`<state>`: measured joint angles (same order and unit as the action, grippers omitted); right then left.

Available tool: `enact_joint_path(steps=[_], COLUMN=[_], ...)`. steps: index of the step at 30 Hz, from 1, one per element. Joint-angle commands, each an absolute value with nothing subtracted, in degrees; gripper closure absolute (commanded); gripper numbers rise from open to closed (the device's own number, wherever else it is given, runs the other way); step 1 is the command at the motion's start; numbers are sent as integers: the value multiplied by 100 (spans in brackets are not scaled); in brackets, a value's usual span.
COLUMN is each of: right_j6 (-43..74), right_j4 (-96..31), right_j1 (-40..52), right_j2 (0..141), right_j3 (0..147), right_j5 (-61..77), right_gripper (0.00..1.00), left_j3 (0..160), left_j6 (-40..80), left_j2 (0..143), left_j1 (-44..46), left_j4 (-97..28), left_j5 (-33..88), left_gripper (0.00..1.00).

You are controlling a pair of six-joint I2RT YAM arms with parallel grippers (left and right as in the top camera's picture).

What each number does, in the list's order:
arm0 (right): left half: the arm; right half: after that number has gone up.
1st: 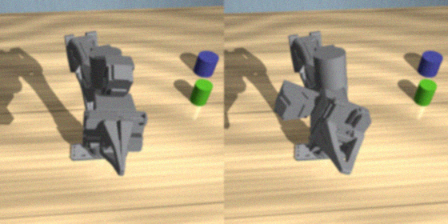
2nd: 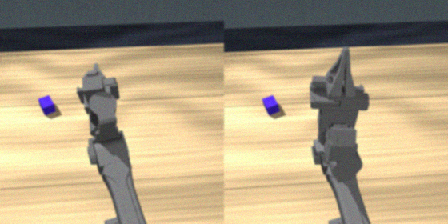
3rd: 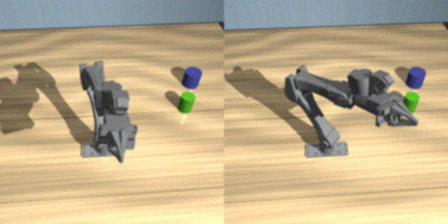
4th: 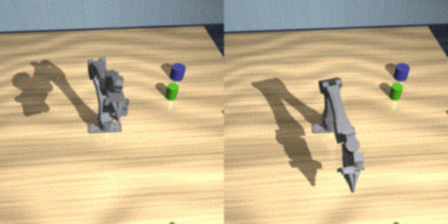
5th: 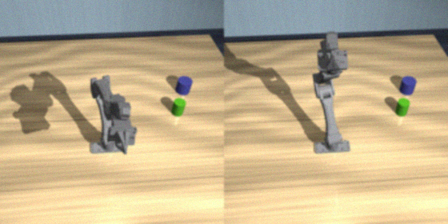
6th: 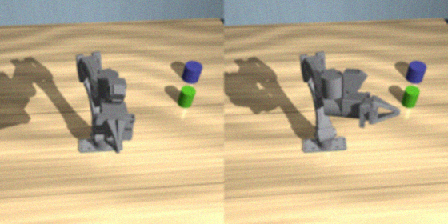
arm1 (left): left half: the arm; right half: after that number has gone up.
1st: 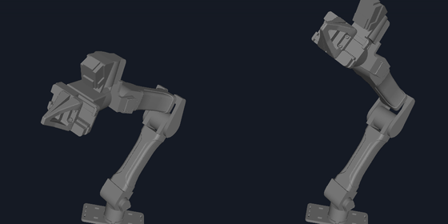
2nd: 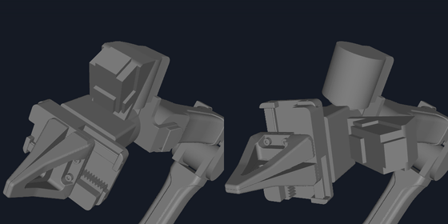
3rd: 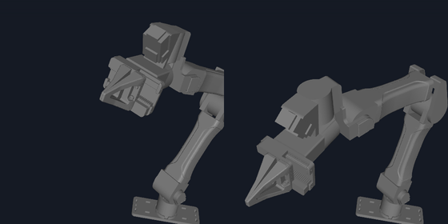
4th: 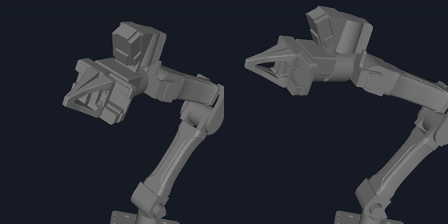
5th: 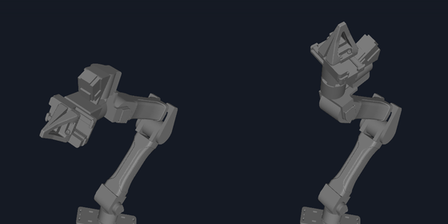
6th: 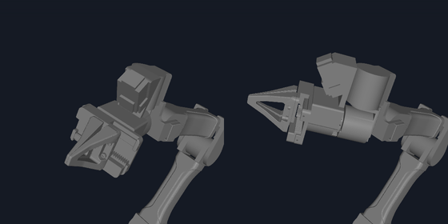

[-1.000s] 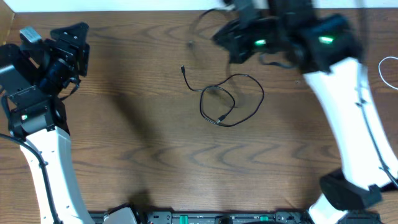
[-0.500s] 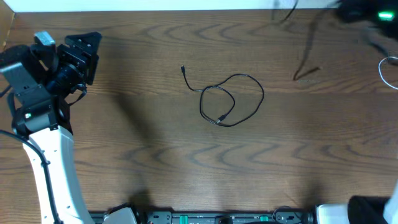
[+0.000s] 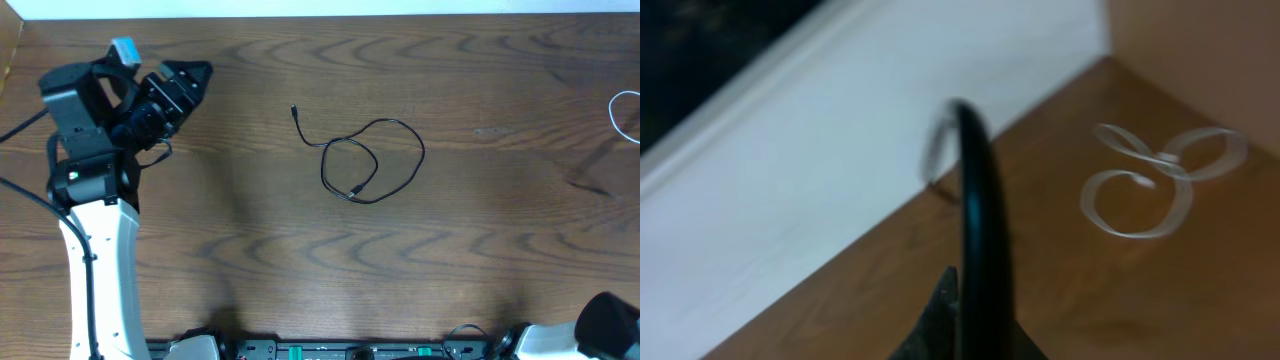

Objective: Untangle cables

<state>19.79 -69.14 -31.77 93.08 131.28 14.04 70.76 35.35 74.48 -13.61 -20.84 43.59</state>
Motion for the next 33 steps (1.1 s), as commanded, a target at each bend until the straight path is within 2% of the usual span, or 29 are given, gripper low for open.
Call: enact_joint_path(steps=[1,7,16,17,18,19,20,27,33], right_j6=[2126,2602,3020,3017,3017,3017,3015,2993,2108], right_j4=[-6917,-7026,-6792,-6744,-6709,-6707,-6711,-7240,-7343], right_j1=[-3520,-3771,-3795,-3795,-3795,-3793,-3793,-3701,-3420], right_j2=[9579,10232,11548,11703,11872,12029,12149,12562,12438], right_j3=[13146,13146,13146,13146,13146,13146,13146,13146,13146], right_j5=[755,-609,-1684,-1682,-1680,-1619,-1485,-443,878], right_gripper=[99,99,98,93,71,44,1,1,1], left_j3=[7159,7159,7159,7159,7159,7159,7159,7159,7159], left_j6=[3148,3020,3020,3022,3020,3011,3004,3000,2998], left_j2=[7411,7411,7411,7411,7411,7411,7411,7411,7411], left_j1=[-1177,-792,-220,-172,-113,-71,-34,47,47], left_j4=[-2099,-2097,-2097,-2099,-2099,-2097,-2095,-2206,-2265], left_j5=[4390,4381,3750,3695,3636,3632,3610,3142,3142], left_gripper=[29,29,29,29,29,29,29,29,29])
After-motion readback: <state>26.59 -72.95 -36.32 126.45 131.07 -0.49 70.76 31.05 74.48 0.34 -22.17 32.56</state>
